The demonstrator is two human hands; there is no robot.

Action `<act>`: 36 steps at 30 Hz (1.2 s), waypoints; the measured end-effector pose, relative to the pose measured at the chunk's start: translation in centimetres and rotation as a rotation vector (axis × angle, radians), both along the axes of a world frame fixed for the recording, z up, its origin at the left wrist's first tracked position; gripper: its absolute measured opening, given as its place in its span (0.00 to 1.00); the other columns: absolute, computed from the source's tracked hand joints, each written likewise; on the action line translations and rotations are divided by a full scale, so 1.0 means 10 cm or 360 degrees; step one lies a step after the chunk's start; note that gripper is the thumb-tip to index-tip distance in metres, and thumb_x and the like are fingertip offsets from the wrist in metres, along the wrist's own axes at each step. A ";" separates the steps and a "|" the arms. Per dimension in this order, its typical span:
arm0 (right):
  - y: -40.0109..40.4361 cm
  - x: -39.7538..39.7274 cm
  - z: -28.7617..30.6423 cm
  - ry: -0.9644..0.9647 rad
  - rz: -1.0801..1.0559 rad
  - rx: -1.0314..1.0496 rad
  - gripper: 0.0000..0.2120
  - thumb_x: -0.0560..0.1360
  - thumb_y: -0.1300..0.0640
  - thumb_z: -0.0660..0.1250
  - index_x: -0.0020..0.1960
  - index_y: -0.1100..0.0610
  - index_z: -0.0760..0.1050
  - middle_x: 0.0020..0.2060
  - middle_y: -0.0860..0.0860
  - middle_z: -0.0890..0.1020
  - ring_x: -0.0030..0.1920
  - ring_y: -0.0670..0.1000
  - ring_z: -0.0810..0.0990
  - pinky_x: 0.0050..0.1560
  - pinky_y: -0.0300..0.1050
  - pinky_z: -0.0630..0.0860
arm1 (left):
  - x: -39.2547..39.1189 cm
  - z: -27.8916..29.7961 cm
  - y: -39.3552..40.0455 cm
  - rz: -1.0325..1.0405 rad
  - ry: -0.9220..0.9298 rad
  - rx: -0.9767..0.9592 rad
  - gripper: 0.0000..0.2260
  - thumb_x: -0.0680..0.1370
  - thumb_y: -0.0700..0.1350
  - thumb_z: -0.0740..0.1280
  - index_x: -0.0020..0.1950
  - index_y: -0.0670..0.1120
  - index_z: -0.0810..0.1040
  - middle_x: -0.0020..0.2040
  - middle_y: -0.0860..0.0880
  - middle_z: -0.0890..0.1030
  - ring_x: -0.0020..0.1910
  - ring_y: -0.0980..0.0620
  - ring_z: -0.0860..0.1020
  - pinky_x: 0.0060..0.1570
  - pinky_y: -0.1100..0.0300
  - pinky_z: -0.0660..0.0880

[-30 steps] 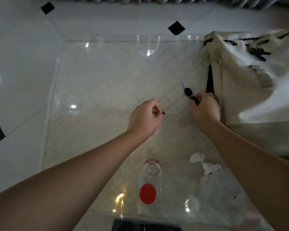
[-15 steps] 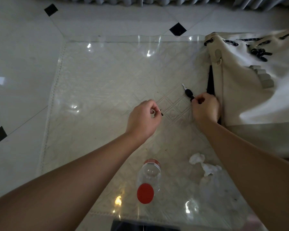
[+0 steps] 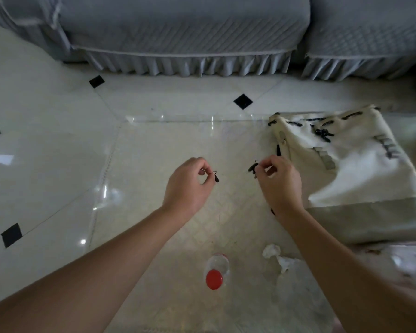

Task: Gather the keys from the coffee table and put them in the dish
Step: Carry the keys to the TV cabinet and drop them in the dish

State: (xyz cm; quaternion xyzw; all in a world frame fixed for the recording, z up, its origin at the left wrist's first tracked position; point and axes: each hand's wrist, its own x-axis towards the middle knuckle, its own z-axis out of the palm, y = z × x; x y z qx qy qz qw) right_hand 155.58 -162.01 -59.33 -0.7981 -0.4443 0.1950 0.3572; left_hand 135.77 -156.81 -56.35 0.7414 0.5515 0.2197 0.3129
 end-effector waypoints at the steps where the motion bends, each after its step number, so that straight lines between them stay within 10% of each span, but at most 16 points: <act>1: 0.02 -0.01 0.25 -0.0026 0.0016 0.0050 0.04 0.74 0.56 0.68 0.40 0.51 0.78 0.39 0.46 0.79 0.38 0.43 0.76 0.35 0.42 0.73 | -0.01 0.22 0.04 -0.0017 -0.0012 0.0056 0.01 0.74 0.42 0.70 0.43 0.47 0.79 0.44 0.53 0.82 0.46 0.54 0.80 0.45 0.53 0.77; 18: -1.43 -0.29 4.75 -0.0278 -0.0418 0.0612 0.03 0.72 0.53 0.70 0.40 0.49 0.80 0.33 0.39 0.81 0.35 0.39 0.79 0.37 0.38 0.76 | 0.32 4.29 -0.54 -0.0507 -0.0644 0.0540 0.04 0.74 0.44 0.71 0.40 0.52 0.80 0.37 0.58 0.82 0.40 0.65 0.79 0.36 0.70 0.70; 30: -3.33 -0.36 5.98 -0.0690 -0.0772 0.0641 0.06 0.72 0.50 0.70 0.37 0.43 0.76 0.31 0.36 0.80 0.36 0.35 0.78 0.33 0.26 0.67 | 0.66 5.59 -1.96 -0.1059 -0.0900 0.0711 0.04 0.73 0.45 0.72 0.40 0.52 0.79 0.38 0.58 0.83 0.39 0.64 0.80 0.39 0.61 0.77; 36: -4.08 -0.39 6.14 -0.0775 -0.0814 0.0631 0.06 0.72 0.54 0.70 0.39 0.44 0.77 0.34 0.38 0.81 0.37 0.38 0.79 0.42 0.40 0.78 | 0.77 5.77 -2.68 -0.1169 -0.0944 0.0672 0.03 0.73 0.43 0.73 0.41 0.48 0.80 0.39 0.55 0.84 0.41 0.61 0.81 0.44 0.52 0.80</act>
